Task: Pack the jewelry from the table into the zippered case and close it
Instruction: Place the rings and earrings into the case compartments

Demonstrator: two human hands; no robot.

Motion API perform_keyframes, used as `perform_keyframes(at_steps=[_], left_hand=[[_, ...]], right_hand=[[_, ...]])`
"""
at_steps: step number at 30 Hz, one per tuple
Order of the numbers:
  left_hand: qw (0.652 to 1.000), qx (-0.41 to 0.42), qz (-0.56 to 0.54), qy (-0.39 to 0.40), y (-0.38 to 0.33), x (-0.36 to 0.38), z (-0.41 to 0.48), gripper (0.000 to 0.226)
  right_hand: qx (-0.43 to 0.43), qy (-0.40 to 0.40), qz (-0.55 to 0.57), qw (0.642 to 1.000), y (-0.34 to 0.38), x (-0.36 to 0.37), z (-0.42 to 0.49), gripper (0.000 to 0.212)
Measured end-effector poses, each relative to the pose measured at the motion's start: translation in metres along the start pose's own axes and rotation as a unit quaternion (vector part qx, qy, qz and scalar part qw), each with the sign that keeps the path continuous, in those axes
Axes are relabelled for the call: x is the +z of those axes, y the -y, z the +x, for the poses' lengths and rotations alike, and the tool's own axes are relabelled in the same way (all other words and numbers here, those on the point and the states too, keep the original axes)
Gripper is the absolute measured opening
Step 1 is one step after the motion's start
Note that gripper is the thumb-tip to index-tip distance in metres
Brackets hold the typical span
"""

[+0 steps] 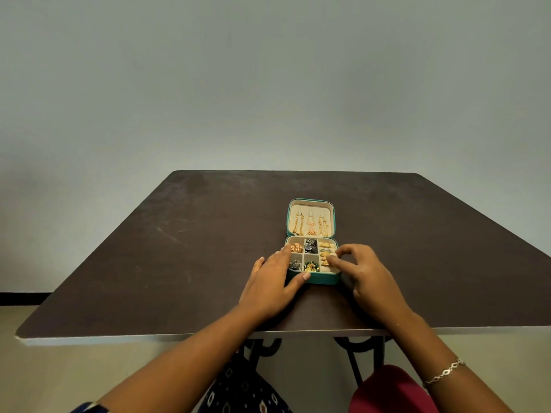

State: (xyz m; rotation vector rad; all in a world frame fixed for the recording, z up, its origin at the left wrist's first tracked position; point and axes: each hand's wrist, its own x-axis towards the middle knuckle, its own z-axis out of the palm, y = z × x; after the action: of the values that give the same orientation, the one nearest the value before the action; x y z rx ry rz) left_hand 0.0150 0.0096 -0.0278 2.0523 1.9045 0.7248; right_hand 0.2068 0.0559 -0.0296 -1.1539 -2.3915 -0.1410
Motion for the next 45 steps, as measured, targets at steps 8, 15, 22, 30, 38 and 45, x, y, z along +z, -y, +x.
perform_keyframes(at_steps=[8, 15, 22, 30, 38, 45], left_hand=[[1.000, 0.001, 0.012, -0.019, -0.007, 0.010, -0.002, 0.067], [1.000, -0.007, 0.013, -0.020, -0.009, 0.011, -0.003, 0.060], [0.998, -0.014, -0.049, -0.033, -0.010, 0.007, -0.003, 0.053], [0.925, -0.104, -0.357, -0.077, -0.015, -0.004, 0.021, 0.057], [0.828, -0.164, -0.522, -0.123, -0.021, 0.007, 0.049, 0.050], [0.845, -0.141, -0.500, -0.128, -0.017, 0.013, 0.056, 0.056]], right_hand=[[0.065, 0.044, 0.000, 0.997, -0.002, 0.001, 0.006, 0.064], [0.074, 0.080, -0.017, 0.994, -0.005, 0.000, 0.018, 0.072], [0.127, 0.046, 0.104, 0.985, -0.010, 0.005, 0.033, 0.049], [0.343, -0.085, 0.616, 0.704, -0.012, 0.001, 0.066, 0.047], [0.308, -0.049, 0.621, 0.719, -0.003, 0.008, 0.061, 0.050], [0.274, -0.070, 0.624, 0.728, -0.006, 0.011, 0.061, 0.038]])
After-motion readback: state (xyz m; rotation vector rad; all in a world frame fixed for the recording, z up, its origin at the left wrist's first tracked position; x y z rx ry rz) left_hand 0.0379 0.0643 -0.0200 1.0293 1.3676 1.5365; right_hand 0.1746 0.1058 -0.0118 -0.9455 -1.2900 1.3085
